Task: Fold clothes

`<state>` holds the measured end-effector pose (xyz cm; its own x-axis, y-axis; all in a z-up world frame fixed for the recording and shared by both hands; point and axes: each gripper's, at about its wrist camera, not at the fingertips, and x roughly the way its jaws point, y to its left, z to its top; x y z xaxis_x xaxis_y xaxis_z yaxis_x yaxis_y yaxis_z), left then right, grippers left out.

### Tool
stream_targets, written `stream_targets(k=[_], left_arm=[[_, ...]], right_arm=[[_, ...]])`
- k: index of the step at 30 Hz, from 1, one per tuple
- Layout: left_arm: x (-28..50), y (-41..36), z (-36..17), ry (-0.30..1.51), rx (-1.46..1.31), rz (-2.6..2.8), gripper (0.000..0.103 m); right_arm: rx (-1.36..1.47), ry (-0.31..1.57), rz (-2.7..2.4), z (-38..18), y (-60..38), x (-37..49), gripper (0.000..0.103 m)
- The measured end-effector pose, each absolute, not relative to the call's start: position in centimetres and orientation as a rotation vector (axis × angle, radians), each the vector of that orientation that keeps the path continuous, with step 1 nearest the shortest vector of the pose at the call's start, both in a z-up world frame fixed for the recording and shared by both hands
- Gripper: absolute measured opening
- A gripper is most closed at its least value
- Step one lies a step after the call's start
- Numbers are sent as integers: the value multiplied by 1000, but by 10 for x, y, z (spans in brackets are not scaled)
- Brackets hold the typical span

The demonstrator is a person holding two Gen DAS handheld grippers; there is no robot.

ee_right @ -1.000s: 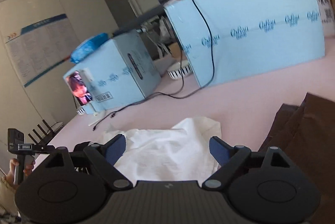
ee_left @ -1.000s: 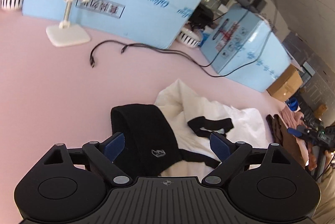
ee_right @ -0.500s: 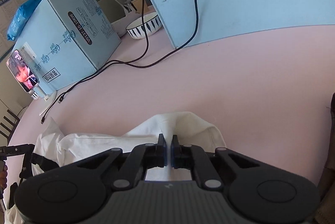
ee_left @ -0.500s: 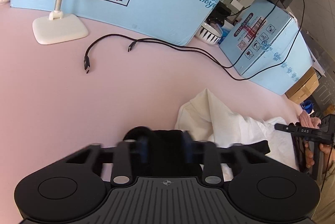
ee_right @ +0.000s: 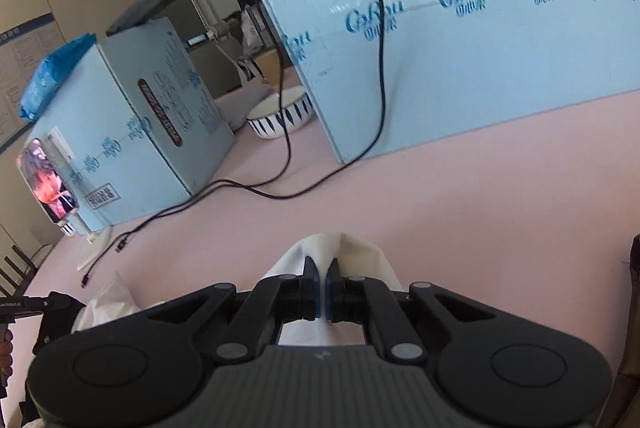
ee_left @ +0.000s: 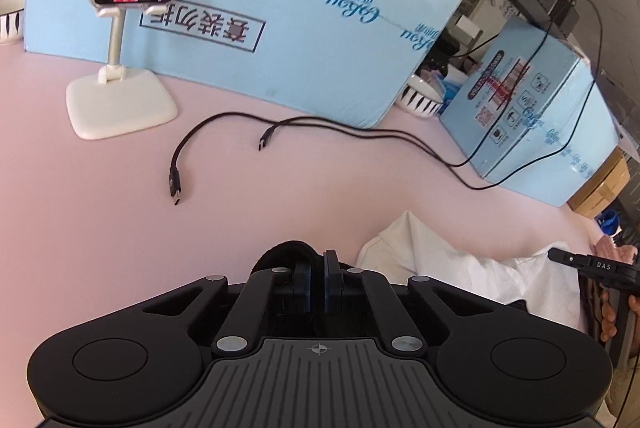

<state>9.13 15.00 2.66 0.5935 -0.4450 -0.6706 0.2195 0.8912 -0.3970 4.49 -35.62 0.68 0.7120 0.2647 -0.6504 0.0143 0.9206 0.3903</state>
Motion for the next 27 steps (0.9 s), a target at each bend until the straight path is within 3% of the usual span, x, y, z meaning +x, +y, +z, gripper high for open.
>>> stream_targets(k=[3, 5, 6, 7, 8, 9, 10, 13, 18, 27], left_arm=[[95, 143, 25, 885, -235, -381, 9], [89, 146, 39, 894, -218, -357, 24], [81, 149, 49, 879, -198, -353, 42], [70, 152, 59, 855, -147, -351, 68], [57, 154, 70, 828, -72, -347, 80], [43, 157, 80, 805, 3, -341, 86], [28, 159, 89, 786, 76, -331, 87], [-18, 174, 92, 792, 103, -333, 92], [-86, 188, 77, 798, 81, -353, 92], [-105, 164, 49, 745, 104, -412, 92]], right_arm=[[337, 787, 127, 2, -348, 49, 6], [330, 772, 114, 10, -347, 44, 12], [324, 751, 111, 16, -349, 38, 25], [300, 689, 114, 31, -349, 24, 50], [268, 615, 117, 46, -349, 7, 66], [240, 561, 127, 57, -348, -7, 90], [193, 506, 179, 71, -347, -30, 94], [104, 493, 335, 89, -346, -94, 94], [121, 514, 425, 65, -349, -196, 94], [68, 561, 425, 40, -316, -271, 92]])
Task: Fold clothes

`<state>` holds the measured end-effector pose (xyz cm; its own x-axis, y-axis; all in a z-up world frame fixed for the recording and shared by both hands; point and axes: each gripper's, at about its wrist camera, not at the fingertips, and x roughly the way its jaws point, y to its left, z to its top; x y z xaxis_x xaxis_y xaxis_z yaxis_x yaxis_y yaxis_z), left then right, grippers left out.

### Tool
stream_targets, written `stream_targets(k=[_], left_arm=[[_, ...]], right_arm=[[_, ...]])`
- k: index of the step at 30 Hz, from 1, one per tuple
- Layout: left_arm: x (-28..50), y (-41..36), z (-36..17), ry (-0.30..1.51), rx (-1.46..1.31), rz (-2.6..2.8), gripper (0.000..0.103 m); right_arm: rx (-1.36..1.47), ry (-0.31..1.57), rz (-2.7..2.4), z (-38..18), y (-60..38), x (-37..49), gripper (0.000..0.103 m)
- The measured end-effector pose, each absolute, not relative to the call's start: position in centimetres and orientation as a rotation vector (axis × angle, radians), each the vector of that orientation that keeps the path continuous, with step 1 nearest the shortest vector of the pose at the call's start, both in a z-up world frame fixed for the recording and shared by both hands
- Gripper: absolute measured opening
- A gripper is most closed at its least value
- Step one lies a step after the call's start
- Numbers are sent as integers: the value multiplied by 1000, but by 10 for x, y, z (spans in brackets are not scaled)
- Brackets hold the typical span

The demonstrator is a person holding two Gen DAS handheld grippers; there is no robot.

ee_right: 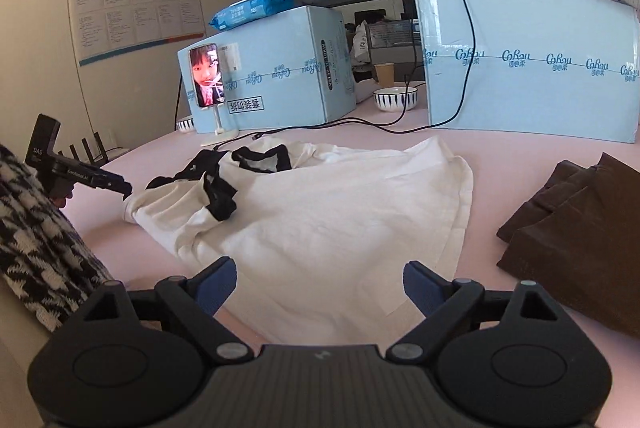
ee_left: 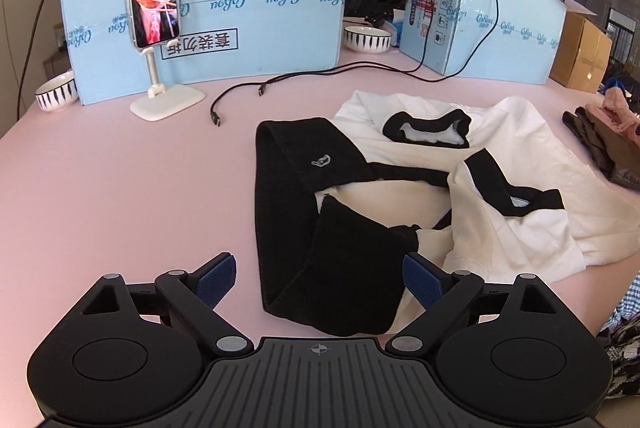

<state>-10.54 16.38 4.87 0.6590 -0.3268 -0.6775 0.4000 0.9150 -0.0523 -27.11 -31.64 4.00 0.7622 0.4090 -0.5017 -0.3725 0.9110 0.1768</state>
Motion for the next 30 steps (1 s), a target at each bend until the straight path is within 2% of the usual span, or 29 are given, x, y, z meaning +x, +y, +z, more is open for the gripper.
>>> stream_targets(k=[6, 11, 12, 14, 15, 16, 17, 18, 20, 21, 22, 24, 27, 30], left_arm=[[-97, 157, 40, 777, 83, -426, 92], [-104, 144, 25, 757, 130, -412, 93], [-106, 143, 25, 749, 135, -410, 93], [-107, 144, 25, 741, 116, -416, 92], [-108, 145, 26, 735, 106, -417, 91], [-109, 146, 26, 727, 98, -417, 85], [-111, 145, 27, 722, 102, -417, 80], [-113, 144, 27, 717, 105, -416, 66], [-116, 143, 28, 706, 112, -417, 51], [-116, 141, 32, 703, 115, -430, 32], [-118, 139, 37, 704, 116, -451, 20], [-123, 138, 48, 712, 109, -484, 14], [-134, 138, 60, 699, 116, -502, 14], [-138, 144, 50, 736, 62, -498, 14]], right_arm=[[-55, 578, 436, 34, -294, -280, 90], [-45, 614, 444, 24, -294, -276, 88], [-40, 613, 442, 23, -295, -273, 84], [-51, 618, 418, 21, -294, -267, 70], [-64, 625, 399, 19, -293, -264, 57], [-70, 630, 390, 17, -293, -261, 48], [-73, 634, 384, 15, -294, -260, 45], [-69, 632, 384, 13, -296, -259, 40], [-66, 630, 387, 13, -298, -258, 15], [-72, 629, 386, 15, -297, -259, 9], [-87, 621, 390, 17, -296, -260, 8], [-121, 603, 394, 24, -295, -266, 7], [-125, 571, 397, 35, -299, -274, 7], [-85, 572, 398, 30, -307, -280, 6]])
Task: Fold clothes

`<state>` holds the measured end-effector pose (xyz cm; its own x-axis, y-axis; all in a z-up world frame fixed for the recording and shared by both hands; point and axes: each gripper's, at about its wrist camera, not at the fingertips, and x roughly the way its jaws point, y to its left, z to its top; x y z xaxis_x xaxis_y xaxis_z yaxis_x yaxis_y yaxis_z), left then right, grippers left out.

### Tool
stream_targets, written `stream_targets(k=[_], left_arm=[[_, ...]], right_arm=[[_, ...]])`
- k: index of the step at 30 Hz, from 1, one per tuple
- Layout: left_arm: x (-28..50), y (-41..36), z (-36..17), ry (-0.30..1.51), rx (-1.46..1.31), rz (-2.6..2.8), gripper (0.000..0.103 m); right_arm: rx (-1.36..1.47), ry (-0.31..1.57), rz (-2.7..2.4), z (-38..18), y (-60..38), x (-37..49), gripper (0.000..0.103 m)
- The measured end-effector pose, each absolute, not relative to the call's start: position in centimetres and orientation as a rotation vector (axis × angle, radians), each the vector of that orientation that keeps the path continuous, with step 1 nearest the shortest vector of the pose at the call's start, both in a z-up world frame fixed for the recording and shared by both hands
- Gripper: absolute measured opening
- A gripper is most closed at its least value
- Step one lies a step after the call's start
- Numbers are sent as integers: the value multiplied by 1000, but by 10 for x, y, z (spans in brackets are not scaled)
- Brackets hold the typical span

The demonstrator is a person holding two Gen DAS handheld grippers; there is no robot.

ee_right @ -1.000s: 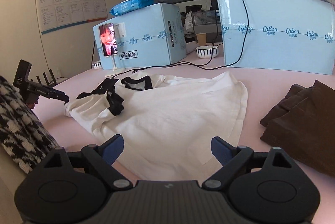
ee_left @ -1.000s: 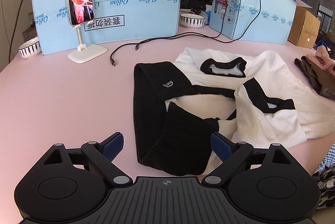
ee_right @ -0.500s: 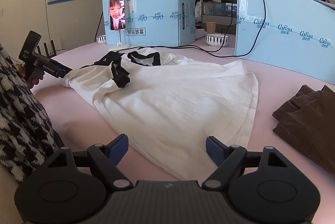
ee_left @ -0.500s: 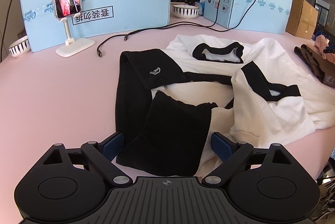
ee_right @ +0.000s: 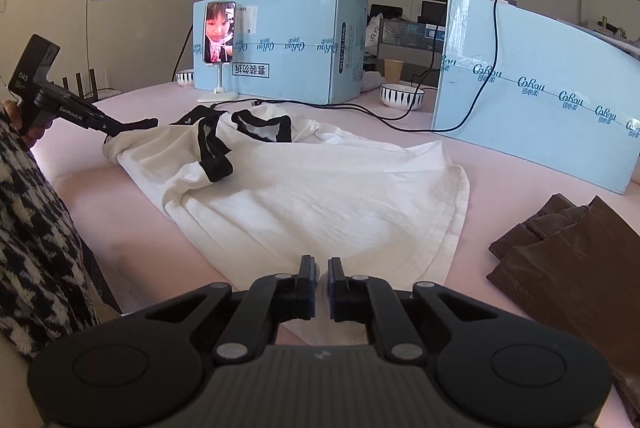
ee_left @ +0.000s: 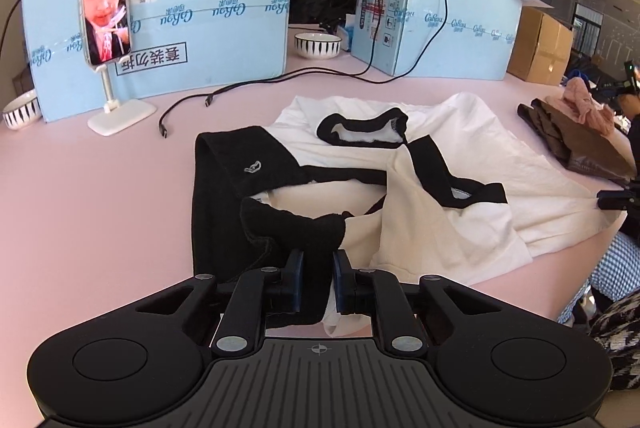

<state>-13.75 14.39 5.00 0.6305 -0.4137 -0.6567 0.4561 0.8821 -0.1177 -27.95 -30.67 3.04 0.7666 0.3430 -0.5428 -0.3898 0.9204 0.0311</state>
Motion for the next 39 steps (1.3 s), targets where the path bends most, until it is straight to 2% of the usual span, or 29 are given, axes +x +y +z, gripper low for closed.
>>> stream_targets(k=[3, 9, 14, 21, 25, 32, 39], left_arm=[[-143, 147, 47, 741, 36, -491, 14], [-151, 150, 50, 719, 14, -487, 14], [-151, 151, 37, 726, 2, -468, 14], [-152, 148, 39, 734, -6, -435, 15], [-155, 154, 31, 706, -103, -408, 16], [-163, 171, 15, 644, -308, -389, 16], [-159, 167, 22, 674, -253, -397, 16]], right_arm=[[-43, 597, 400, 21, -311, -279, 5], [99, 530, 427, 41, -333, -287, 4], [90, 607, 409, 19, -330, -281, 4], [86, 551, 382, 27, -330, -289, 5], [106, 587, 372, 6, -323, -286, 5], [416, 446, 355, -29, -346, -302, 5], [272, 467, 344, -17, -331, -300, 5]])
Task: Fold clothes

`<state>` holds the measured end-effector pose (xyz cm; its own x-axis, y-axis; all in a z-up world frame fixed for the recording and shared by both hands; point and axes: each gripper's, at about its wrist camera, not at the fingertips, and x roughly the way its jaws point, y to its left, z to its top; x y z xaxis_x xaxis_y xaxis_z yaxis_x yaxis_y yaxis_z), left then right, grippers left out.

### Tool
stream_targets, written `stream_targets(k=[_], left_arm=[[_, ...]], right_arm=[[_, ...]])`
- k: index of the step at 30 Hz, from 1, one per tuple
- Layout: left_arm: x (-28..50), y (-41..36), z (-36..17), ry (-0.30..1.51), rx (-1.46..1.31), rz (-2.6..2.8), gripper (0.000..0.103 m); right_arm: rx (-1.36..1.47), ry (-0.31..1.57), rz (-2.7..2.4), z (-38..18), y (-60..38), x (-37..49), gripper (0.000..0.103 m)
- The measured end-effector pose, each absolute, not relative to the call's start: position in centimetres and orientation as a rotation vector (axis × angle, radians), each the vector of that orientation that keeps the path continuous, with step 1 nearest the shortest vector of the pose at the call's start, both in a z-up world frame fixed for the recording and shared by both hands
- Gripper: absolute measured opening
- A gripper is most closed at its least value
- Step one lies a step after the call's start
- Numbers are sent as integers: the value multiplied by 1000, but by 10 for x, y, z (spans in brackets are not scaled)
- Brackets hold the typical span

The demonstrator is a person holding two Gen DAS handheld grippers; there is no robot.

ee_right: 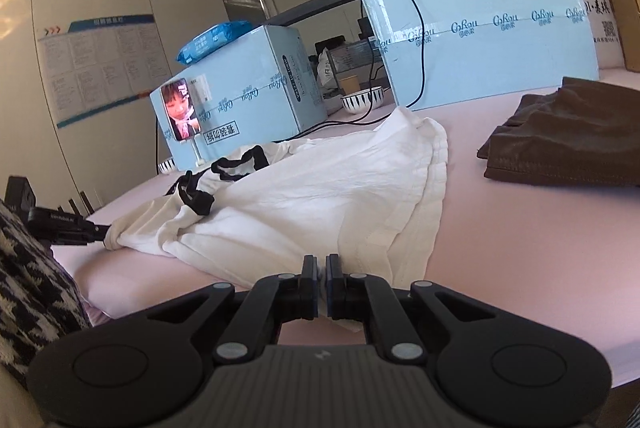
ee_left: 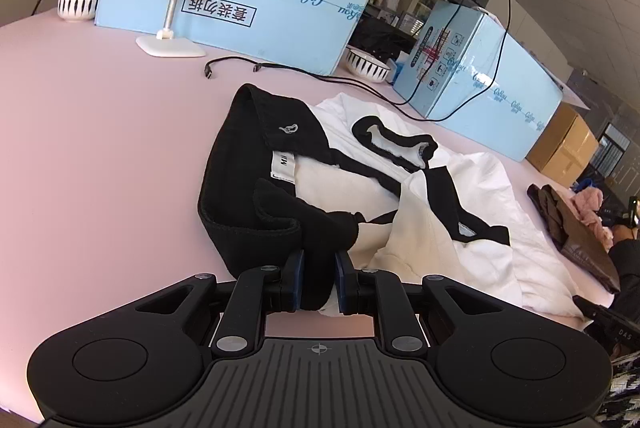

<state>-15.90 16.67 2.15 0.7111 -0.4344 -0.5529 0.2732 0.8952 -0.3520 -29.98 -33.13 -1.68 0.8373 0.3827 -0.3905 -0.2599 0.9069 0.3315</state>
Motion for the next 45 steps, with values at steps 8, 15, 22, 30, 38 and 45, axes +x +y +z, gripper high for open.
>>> stream_targets(k=[8, 15, 22, 30, 38, 45], left_arm=[[-160, 166, 19, 668, -268, -390, 16], [-159, 164, 24, 694, -272, -377, 16], [-158, 162, 41, 710, -265, -380, 14], [-161, 156, 75, 650, -224, -401, 14], [-151, 150, 65, 795, -73, -375, 15], [-156, 156, 58, 688, -88, -287, 85]], right_arm=[[311, 453, 350, -21, -335, -302, 4], [325, 451, 333, -17, -333, -303, 4], [304, 409, 350, 6, -333, -305, 2], [253, 353, 376, 34, -329, -295, 2], [229, 357, 388, 44, -330, -279, 2], [284, 389, 391, 29, -334, -279, 2]])
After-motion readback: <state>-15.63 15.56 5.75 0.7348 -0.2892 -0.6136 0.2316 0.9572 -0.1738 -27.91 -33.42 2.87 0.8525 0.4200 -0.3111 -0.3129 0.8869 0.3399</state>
